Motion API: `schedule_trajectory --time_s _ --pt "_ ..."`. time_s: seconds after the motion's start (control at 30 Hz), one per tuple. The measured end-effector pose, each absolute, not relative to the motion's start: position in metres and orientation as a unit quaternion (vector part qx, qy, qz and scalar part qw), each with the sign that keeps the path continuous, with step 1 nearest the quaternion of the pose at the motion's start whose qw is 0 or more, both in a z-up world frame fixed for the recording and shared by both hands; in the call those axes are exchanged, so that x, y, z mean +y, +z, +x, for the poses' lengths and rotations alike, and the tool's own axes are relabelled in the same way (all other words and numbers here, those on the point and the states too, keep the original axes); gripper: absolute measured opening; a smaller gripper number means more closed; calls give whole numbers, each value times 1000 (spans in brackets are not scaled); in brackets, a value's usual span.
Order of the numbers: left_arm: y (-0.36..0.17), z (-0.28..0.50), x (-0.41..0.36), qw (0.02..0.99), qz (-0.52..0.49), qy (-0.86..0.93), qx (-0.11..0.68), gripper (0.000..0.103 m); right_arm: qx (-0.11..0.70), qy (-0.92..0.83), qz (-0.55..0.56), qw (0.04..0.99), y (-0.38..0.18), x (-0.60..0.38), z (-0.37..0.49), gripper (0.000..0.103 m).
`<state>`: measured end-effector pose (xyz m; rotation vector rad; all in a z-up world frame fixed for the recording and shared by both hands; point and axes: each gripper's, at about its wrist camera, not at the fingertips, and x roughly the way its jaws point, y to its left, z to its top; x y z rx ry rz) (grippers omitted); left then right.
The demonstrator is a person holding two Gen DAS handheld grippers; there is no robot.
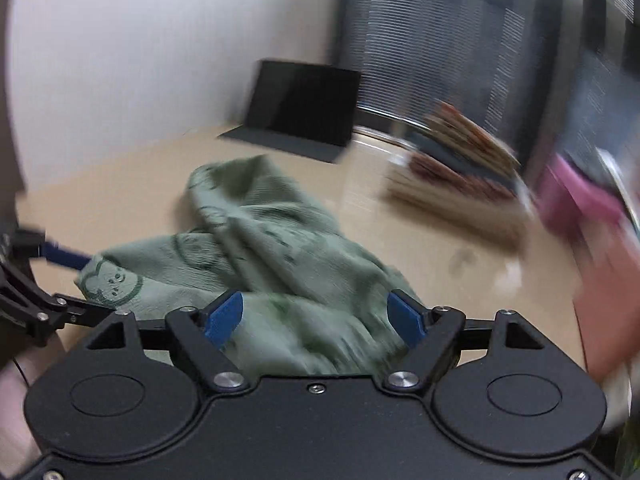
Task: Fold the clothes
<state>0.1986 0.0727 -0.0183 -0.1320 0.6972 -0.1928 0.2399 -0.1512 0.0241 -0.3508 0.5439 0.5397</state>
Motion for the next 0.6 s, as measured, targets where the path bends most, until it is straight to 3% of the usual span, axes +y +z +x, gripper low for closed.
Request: schedule_trajectory --time_s 0.07,0.17,0.2,0.27,0.33,0.43,0.6 --pt "-19 204 72 932 -67 -76 348 82 251 272 -211 905 22 -119 257 81" --pt "-24 212 76 929 -84 -70 353 69 253 287 -248 890 15 -75 287 78" --pt "-25 214 78 929 -88 -68 354 60 261 293 -257 883 12 -63 296 78" --pt "-30 218 81 925 -98 -63 361 51 282 300 -280 867 5 -37 315 68" --pt "-34 220 85 921 -104 -68 369 34 307 294 -310 851 -4 -18 330 24" --pt "-35 221 88 921 -88 -82 370 12 346 289 -335 827 -13 -1 347 13" --pt "-22 225 105 931 -49 -63 356 7 347 261 -274 858 5 -25 372 5"
